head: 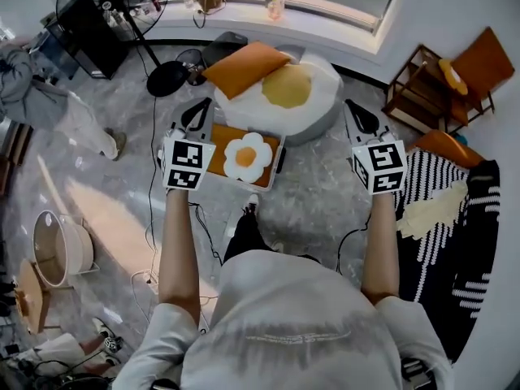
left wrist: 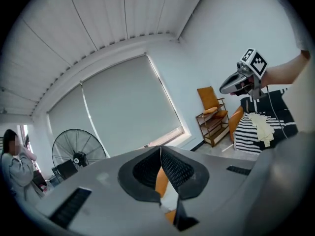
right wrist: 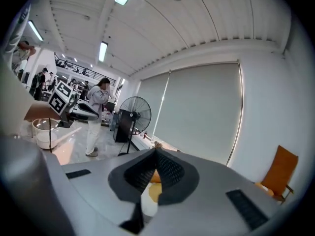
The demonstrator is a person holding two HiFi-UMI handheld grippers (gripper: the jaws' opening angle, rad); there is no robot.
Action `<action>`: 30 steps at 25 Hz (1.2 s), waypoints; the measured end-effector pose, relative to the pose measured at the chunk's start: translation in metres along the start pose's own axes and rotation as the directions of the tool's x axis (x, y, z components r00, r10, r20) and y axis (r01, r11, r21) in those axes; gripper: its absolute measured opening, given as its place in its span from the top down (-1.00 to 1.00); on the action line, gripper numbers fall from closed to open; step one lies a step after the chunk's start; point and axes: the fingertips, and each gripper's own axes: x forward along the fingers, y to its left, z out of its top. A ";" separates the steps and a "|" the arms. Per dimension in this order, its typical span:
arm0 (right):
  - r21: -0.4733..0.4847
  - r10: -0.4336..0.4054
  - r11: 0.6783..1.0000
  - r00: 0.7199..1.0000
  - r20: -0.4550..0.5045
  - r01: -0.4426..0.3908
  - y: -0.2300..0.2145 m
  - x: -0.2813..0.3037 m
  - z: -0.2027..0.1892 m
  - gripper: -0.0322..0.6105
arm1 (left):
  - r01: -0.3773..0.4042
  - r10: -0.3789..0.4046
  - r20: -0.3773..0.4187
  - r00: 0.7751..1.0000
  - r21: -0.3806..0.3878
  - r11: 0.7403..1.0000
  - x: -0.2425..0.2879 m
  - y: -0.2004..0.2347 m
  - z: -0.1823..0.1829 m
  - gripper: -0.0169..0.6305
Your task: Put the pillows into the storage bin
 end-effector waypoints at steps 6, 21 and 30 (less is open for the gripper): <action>-0.014 0.027 1.000 0.999 0.042 -0.026 0.018 -0.024 0.021 0.90 | -0.035 0.036 0.035 0.999 -0.027 0.999 -0.045 -0.006 0.024 0.90; -0.062 0.064 0.996 0.994 0.086 -0.059 0.041 -0.062 0.046 0.90 | 0.001 -0.002 0.097 0.995 0.016 1.000 -0.074 -0.045 0.062 0.90; -0.042 0.055 0.998 0.996 0.074 -0.051 0.035 -0.057 0.039 0.90 | 0.028 -0.029 0.079 0.996 0.016 0.999 -0.060 -0.051 0.055 0.90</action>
